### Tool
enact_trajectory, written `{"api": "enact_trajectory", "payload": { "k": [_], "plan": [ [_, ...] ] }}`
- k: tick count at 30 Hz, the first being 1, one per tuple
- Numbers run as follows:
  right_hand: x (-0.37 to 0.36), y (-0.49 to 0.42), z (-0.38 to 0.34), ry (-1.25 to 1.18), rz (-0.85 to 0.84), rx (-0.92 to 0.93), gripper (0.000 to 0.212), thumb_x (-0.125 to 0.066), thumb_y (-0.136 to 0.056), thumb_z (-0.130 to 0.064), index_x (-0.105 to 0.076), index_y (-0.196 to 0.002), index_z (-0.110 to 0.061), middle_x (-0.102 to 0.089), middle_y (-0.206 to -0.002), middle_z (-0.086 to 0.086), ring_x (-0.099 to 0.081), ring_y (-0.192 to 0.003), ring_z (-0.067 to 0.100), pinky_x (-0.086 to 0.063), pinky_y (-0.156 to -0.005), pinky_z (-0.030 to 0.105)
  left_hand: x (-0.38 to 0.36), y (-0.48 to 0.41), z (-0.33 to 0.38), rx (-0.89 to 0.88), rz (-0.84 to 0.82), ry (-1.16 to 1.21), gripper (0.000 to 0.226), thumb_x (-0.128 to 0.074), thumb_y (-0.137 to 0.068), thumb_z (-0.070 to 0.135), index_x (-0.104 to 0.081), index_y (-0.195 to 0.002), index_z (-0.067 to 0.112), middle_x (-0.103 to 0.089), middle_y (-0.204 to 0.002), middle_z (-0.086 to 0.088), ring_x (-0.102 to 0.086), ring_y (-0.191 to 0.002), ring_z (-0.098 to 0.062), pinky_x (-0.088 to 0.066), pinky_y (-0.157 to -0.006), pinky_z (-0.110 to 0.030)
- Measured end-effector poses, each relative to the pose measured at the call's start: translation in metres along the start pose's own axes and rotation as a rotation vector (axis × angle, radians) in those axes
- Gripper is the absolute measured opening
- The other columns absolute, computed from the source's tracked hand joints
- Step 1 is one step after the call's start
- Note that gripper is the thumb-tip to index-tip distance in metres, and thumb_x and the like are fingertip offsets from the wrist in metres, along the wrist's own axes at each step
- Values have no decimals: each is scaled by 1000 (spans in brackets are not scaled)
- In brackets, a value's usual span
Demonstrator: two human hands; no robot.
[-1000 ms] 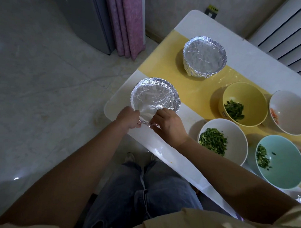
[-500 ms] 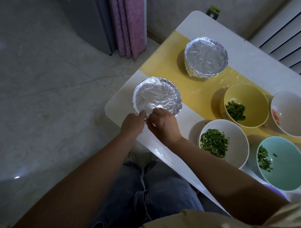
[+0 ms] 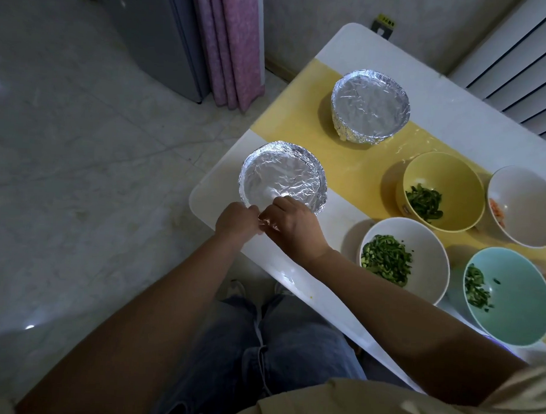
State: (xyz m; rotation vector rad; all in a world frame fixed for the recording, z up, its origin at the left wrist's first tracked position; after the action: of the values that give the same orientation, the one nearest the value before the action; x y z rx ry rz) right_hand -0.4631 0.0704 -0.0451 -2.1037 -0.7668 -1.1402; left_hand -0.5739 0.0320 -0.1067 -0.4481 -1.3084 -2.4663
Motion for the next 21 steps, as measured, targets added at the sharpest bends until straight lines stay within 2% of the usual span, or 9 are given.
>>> {"api": "enact_trajectory", "payload": {
  "k": [2,3,5,6,10,12,14,17,21],
  "plan": [
    [2,4,3,10,-48,45,22,-83,-70,-19,-69,-82,-8,-61,-75,7,-58,-67,28,-45,-57,30,4,-6,1,-3,-36,-3,45,-62,-93,33,-57,-125,1,-63,-115,-21,-63,-105,-33,-51,-85,-32],
    [3,7,6,33,-63,67,27,-86,-66,-19,-68,-83,-7,-61,-77,8,-58,-68,29,-46,-57,31,5,-9,1,9,-62,24,40,-64,-93,28,-59,-122,1,-65,-110,-18,-65,-96,-28,-53,-77,-27],
    [6,9,9,49,-63,78,19,-83,-68,-13,-67,-77,-8,-59,-74,8,-56,-65,30,-47,-55,33,10,-14,3,-9,-39,33,27,-58,-96,16,-63,-114,-3,-70,-97,-13,-65,-71,-16,-49,-56,-17],
    [7,9,10,53,-45,77,13,-78,-72,-8,-66,-72,-8,-58,-70,8,-55,-63,30,-47,-53,34,10,-14,2,-1,-30,56,26,-54,-97,14,-63,-112,-5,-72,-96,-14,-62,-63,-13,-47,-52,-17],
    [3,5,8,63,-4,69,16,-65,-78,-1,-63,-63,-7,-55,-65,8,-52,-58,29,-44,-50,34,2,3,0,71,-31,255,27,-47,-95,23,-61,-100,0,-70,-83,-15,-67,-75,-27,-51,-70,-30],
    [0,4,7,65,2,57,17,-60,-80,-6,-64,-64,-7,-55,-65,7,-53,-59,28,-44,-50,33,-6,9,-3,112,-70,327,22,-46,-95,20,-57,-100,2,-66,-90,-16,-65,-80,-28,-49,-66,-28],
    [-2,4,6,61,-1,48,21,-54,-83,-10,-64,-65,-8,-56,-66,6,-54,-60,28,-44,-51,32,-12,11,-3,139,-108,402,13,-39,-99,8,-50,-97,0,-56,-101,-19,-58,-87,-29,-46,-67,-29],
    [-5,4,3,50,0,50,24,-51,-84,-14,-64,-65,-9,-56,-67,6,-54,-60,27,-44,-49,31,-9,6,-5,113,-54,362,13,-41,-99,7,-51,-92,1,-60,-101,-20,-64,-72,-24,-49,-65,-30],
    [-3,4,3,22,12,10,27,-49,-86,-16,-63,-65,-8,-55,-66,7,-54,-58,28,-45,-46,32,-12,12,-3,101,-90,355,17,-41,-98,15,-54,-102,4,-61,-89,-15,-59,-64,-20,-42,-59,-25]
  ]
}}
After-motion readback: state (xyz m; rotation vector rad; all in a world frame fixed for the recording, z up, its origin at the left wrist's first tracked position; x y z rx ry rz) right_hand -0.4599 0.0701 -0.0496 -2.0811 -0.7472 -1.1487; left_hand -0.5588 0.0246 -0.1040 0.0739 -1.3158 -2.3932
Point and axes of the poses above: each hand's wrist, its own y-axis away from the middle knuckle, its own x-axis out of the back of the hand, z = x × y, the point moved 7 cm from there along -y, towards the middle knuckle
